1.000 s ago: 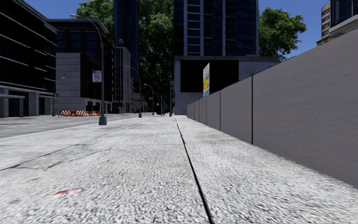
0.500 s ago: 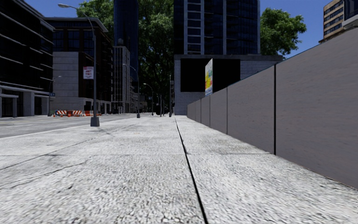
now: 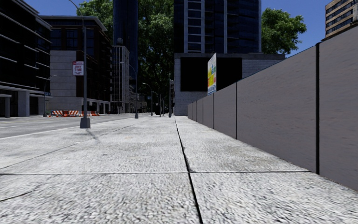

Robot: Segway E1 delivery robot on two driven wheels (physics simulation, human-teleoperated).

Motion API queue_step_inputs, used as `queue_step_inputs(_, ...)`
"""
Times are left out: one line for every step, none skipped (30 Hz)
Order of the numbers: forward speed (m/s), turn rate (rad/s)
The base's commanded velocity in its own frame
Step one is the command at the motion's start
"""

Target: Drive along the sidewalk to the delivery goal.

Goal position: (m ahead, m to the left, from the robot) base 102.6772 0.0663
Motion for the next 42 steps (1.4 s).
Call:
queue_step_inputs(2.0, 0.0)
queue_step_inputs(2.0, 0.0)
queue_step_inputs(2.0, 0.0)
queue_step_inputs(2.0, 0.0)
queue_step_inputs(2.0, 0.0)
queue_step_inputs(2.0, 0.0)
queue_step_inputs(2.0, 0.0)
queue_step_inputs(2.0, 0.0)
queue_step_inputs(2.0, 0.0)
queue_step_inputs(2.0, 0.0)
queue_step_inputs(2.0, 0.0)
queue_step_inputs(2.0, 0.0)
queue_step_inputs(2.0, 0.0)
queue_step_inputs(2.0, 0.0)
queue_step_inputs(2.0, 0.0)
queue_step_inputs(2.0, 0.0)
queue_step_inputs(2.0, 0.0)
queue_step_inputs(2.0, 0.0)
queue_step_inputs(2.0, 0.0)
queue_step_inputs(2.0, 0.0)
queue_step_inputs(2.0, 0.0)
queue_step_inputs(2.0, 0.0)
queue_step_inputs(2.0, 0.0)
queue_step_inputs(2.0, 0.0)
queue_step_inputs(2.0, 0.0)
queue_step_inputs(2.0, 0.0)
queue_step_inputs(2.0, 0.0)
queue_step_inputs(2.0, 0.0)
queue_step_inputs(2.0, 0.0)
queue_step_inputs(2.0, 0.0)
queue_step_inputs(2.0, 0.0)
queue_step_inputs(2.0, 0.0)
queue_step_inputs(2.0, 0.0)
queue_step_inputs(2.0, 0.0)
queue_step_inputs(2.0, 0.0)
queue_step_inputs(2.0, 0.0)
queue_step_inputs(2.0, 0.0)
queue_step_inputs(2.0, 0.0)
queue_step_inputs(2.0, 0.0)
queue_step_inputs(2.0, 0.0)
queue_step_inputs(2.0, 0.0)
queue_step_inputs(2.0, 0.0)
